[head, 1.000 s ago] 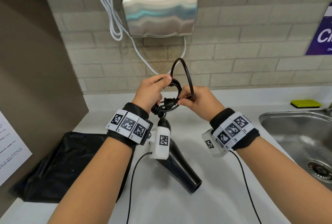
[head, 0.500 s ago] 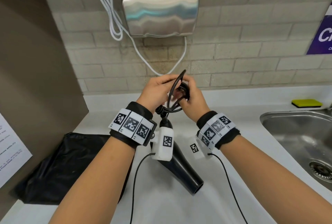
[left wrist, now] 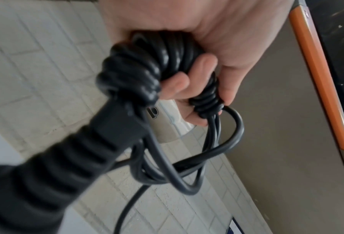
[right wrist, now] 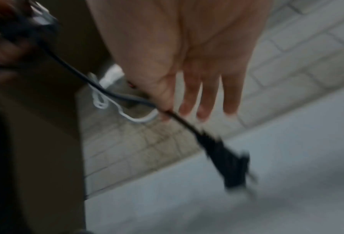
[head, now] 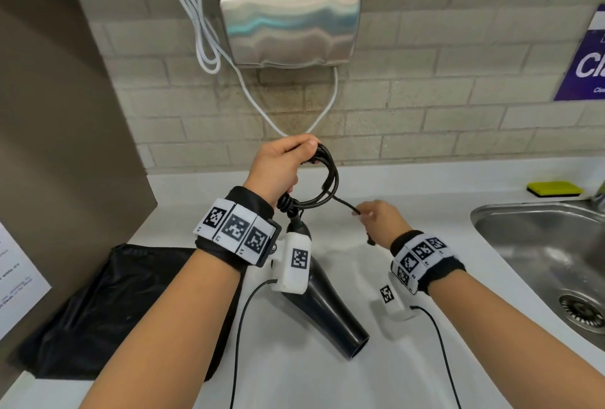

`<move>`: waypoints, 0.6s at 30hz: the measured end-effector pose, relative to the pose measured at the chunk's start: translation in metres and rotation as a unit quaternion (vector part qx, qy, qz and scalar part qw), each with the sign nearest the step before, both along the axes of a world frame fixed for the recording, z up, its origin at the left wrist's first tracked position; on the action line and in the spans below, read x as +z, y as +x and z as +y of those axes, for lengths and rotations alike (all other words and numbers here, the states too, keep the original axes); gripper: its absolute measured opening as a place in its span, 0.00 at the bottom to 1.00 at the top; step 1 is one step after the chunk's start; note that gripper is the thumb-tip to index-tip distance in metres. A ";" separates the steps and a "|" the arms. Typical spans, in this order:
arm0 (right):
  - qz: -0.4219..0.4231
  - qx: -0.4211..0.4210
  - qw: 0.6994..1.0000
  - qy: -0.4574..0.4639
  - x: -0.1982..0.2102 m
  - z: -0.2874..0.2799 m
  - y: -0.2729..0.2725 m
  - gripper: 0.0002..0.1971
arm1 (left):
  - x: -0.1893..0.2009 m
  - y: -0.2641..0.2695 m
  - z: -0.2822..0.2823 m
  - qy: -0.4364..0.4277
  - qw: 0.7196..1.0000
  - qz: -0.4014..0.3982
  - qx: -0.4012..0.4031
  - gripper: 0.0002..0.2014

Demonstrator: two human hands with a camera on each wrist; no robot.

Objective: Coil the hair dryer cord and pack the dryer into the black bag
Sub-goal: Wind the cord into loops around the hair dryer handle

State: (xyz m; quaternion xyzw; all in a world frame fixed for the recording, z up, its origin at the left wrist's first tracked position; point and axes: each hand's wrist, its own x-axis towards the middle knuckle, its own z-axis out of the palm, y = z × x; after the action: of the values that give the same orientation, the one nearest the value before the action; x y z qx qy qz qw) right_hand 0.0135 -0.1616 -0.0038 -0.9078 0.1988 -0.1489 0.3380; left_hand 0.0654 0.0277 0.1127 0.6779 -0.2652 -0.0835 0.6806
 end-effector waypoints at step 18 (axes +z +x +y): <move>-0.356 0.199 0.905 0.118 0.085 0.054 -0.004 0.10 | 0.007 -0.015 -0.003 0.040 0.993 -0.097 -0.050 0.04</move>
State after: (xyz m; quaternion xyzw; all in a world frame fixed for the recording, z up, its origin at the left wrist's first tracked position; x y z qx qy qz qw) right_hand 0.0097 -0.1075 0.0811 -0.7685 -0.1033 -0.3674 0.5136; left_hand 0.0499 0.0246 0.1201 0.6955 -0.3604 -0.0617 0.6186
